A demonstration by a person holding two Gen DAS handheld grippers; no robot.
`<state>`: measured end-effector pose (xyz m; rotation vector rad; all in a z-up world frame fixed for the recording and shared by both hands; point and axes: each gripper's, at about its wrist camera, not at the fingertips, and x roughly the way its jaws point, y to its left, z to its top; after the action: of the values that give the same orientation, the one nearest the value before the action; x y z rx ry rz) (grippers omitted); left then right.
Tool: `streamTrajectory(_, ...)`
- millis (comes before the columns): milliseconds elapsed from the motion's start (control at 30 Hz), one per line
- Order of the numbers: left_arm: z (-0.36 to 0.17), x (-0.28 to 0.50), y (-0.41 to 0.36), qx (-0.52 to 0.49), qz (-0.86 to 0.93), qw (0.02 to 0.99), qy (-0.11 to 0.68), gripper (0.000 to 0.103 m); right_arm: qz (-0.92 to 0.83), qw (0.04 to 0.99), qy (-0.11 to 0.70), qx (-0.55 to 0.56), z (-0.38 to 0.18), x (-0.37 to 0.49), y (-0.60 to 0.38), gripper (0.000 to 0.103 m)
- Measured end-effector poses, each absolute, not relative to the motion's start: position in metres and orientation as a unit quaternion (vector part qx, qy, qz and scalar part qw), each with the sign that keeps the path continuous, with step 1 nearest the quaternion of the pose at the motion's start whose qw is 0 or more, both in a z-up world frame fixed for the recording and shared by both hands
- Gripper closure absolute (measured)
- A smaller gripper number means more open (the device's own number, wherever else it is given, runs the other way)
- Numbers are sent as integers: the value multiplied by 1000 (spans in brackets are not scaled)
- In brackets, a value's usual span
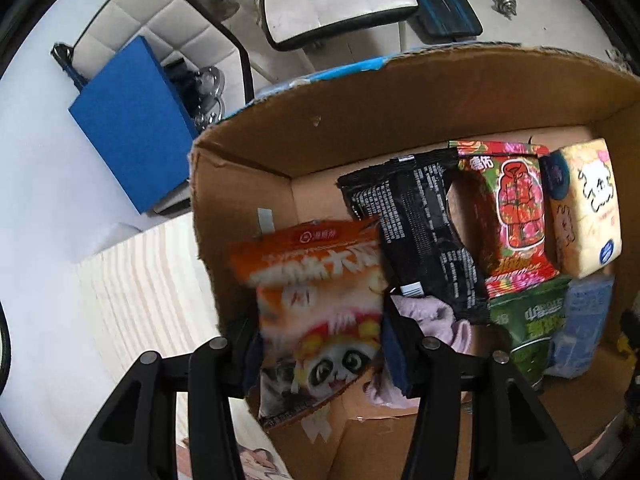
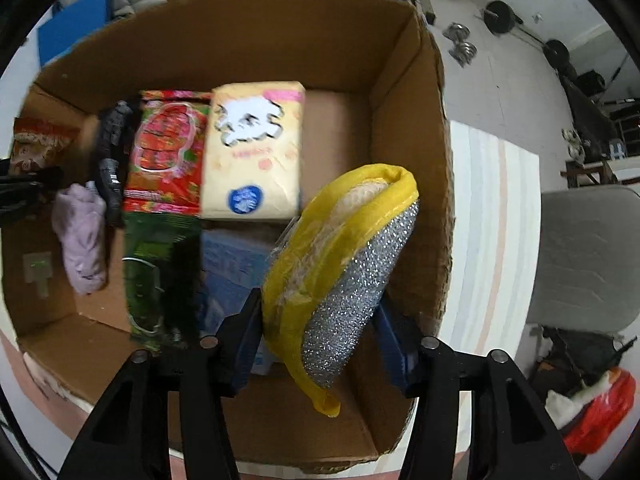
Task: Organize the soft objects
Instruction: 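Place the sponge and panda bag into the box and open both tools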
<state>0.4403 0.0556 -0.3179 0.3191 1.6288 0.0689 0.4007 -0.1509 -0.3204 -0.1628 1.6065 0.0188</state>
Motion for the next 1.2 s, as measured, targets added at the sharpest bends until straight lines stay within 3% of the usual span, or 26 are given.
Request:
streamTrajectory(100,-314,444,58,126,30,680,721,49,10,696,715,-62,-320,401,-152,41)
streamTrajectory(167,-311,446,59,118,24,687,717,36,9,700,712,-59,-318,401,-152,36)
streamTrajectory(400,-293,439,57,112,22,703,702,26,6,709,704,-45,-307,400,-152,24)
streamTrajectory(500,-286,434,59,79,9,709,701,15,8,713,700,-33,-299,397,-156,18)
streamTrajectory(567,-284,431,61,51,-8,714,698,5,13,715,699,-20,-293,395,-157,8)
streamTrajectory(633,-278,424,61,25,-19,719,695,4,23,718,696,-1,-288,392,-159,0)
streamTrajectory(767,-263,404,59,-18,-34,732,681,4,33,728,685,21,-278,381,-161,0)
streamTrajectory(1200,-218,326,43,-15,-1,789,614,4,50,761,647,8,-254,333,-151,0)
